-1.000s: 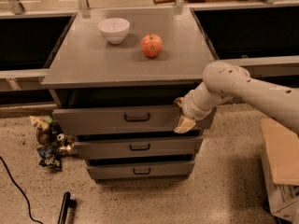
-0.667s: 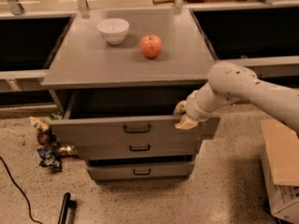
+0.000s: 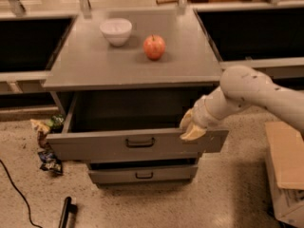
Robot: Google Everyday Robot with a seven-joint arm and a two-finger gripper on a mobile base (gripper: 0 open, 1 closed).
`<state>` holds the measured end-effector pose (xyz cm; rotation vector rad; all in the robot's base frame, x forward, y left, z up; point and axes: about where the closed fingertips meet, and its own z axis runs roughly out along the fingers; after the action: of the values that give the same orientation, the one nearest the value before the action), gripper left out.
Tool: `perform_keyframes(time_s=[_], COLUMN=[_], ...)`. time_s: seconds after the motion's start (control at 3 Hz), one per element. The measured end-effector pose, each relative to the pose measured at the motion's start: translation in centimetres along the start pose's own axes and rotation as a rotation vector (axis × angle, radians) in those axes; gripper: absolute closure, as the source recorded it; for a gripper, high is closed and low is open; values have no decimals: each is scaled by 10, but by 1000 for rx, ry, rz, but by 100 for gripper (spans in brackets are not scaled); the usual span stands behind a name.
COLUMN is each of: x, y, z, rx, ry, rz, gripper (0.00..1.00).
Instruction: Open top drawer
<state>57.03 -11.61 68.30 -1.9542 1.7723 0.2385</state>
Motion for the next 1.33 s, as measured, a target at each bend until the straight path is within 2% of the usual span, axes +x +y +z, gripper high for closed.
perform_keyframes(time_s=[0.33,1.33], x=[0,0], y=[0,0], z=[0,0], rx=[0,0], ry=[0,0], rz=[0,0], gripper=[81,11])
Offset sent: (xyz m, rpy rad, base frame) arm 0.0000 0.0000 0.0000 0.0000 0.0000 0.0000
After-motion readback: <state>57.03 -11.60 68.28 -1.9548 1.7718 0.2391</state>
